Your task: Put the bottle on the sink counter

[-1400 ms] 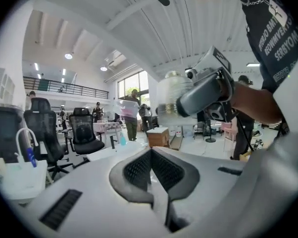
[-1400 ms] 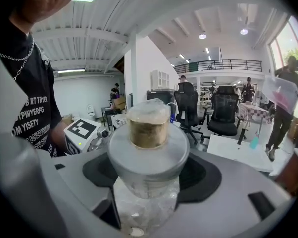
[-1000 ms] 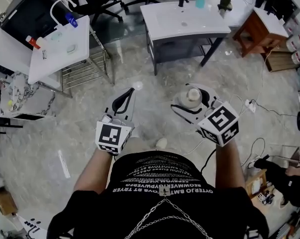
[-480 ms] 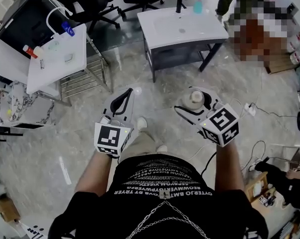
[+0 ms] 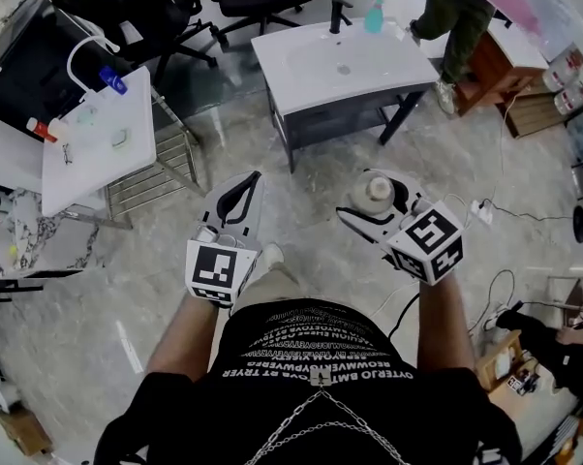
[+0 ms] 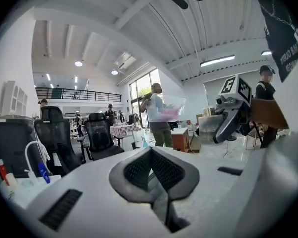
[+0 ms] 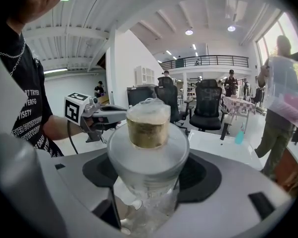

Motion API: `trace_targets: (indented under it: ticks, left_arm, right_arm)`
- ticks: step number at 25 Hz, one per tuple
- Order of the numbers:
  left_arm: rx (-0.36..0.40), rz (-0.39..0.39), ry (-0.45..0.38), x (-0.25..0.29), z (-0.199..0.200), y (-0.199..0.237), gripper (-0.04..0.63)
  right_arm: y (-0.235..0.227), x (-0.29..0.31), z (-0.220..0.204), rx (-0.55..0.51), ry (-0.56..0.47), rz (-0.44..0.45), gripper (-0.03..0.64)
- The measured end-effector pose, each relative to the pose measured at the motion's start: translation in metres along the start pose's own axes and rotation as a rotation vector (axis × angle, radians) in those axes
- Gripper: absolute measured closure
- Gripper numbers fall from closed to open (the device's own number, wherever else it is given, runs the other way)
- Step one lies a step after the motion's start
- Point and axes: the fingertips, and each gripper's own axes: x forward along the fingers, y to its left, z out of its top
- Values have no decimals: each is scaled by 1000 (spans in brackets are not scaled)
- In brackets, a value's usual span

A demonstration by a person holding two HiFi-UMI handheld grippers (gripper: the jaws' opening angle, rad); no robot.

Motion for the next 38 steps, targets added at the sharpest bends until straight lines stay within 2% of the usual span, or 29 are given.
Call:
trace_targets:
  ticks: [13, 25, 38]
  left_arm:
    - [7, -51, -7, 68, 5, 84, 591]
    - [23, -103, -28, 99, -4, 151, 591]
    - [-6, -58, 28, 132, -27, 192, 590]
  right_arm:
    - [-56, 73, 49, 27, 11, -35, 285]
    - [-79, 134, 85, 30, 16, -89, 285]
    - [-127, 186, 102, -1, 44, -62, 285]
